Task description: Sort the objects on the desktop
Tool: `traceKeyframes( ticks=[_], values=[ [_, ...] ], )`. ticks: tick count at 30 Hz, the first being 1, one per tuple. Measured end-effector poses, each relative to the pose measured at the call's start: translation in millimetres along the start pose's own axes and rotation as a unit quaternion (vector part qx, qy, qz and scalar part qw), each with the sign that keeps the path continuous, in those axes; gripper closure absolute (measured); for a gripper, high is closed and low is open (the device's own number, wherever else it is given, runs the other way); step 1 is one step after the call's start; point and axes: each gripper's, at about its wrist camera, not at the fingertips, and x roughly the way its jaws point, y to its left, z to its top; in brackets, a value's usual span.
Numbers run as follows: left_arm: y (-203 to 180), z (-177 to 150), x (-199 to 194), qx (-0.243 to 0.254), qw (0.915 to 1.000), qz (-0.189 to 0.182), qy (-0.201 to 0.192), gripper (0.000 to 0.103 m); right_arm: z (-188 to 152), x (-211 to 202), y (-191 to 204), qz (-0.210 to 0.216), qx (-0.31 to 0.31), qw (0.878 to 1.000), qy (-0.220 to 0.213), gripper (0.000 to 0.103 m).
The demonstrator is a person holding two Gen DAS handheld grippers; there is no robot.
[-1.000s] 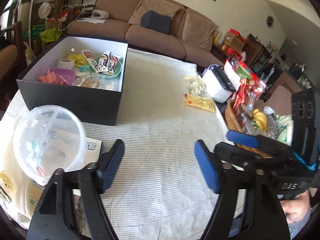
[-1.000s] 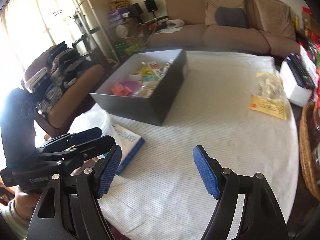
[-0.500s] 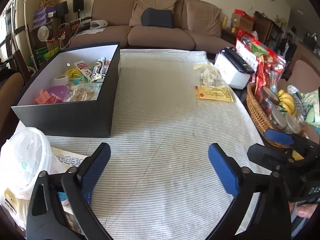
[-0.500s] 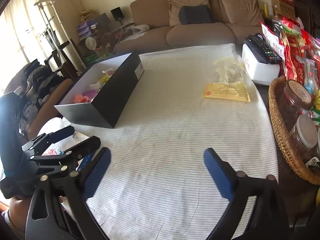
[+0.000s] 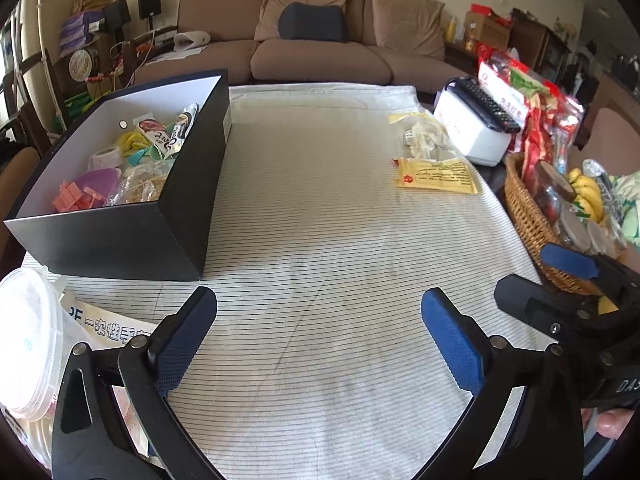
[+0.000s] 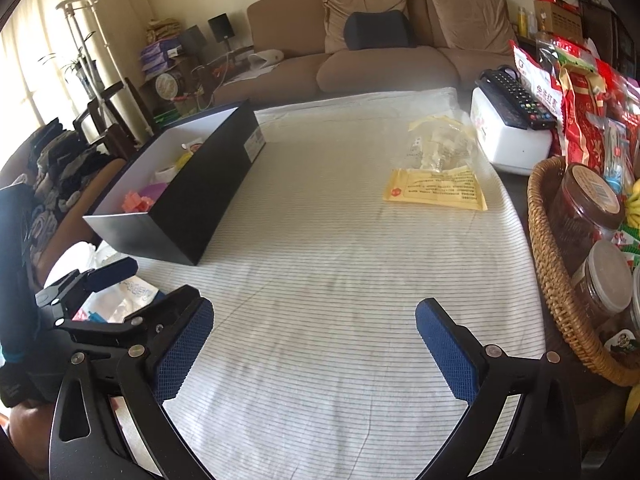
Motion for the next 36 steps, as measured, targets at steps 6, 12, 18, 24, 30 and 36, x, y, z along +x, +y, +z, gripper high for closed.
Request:
traceKeyframes(
  ticks=[6,12,18,24,30,36],
  values=[
    [-4,0,41,-0.002,0.9997,0.011,0.021,0.0,-3,36,-23,-0.034,0.009,0.999,0.019,0.0],
    [-8,9,70,-0.015,0.9984,-0.038,0.038,0.0,0,50,-53,-0.036,0.038,0.998,0.024,0.0],
    [-21,42,102,-0.017,0.9952,-0.085,0.045,0.0,26,63,-101,-0.04,0.076,0.996,0.004,0.0],
    [-42,81,150,-0.009,0.9919,-0.115,0.054,0.003,61,93,-129,-0.064,0.071,0.995,-0.017,0.0],
    [-72,106,200,0.042,0.9925,-0.099,0.058,0.009,93,137,-137,-0.122,0.004,0.993,-0.001,0.001],
    [-77,106,225,0.051,0.9918,-0.095,0.067,0.01,110,172,-146,-0.137,-0.006,0.99,0.017,0.002]
  ],
)
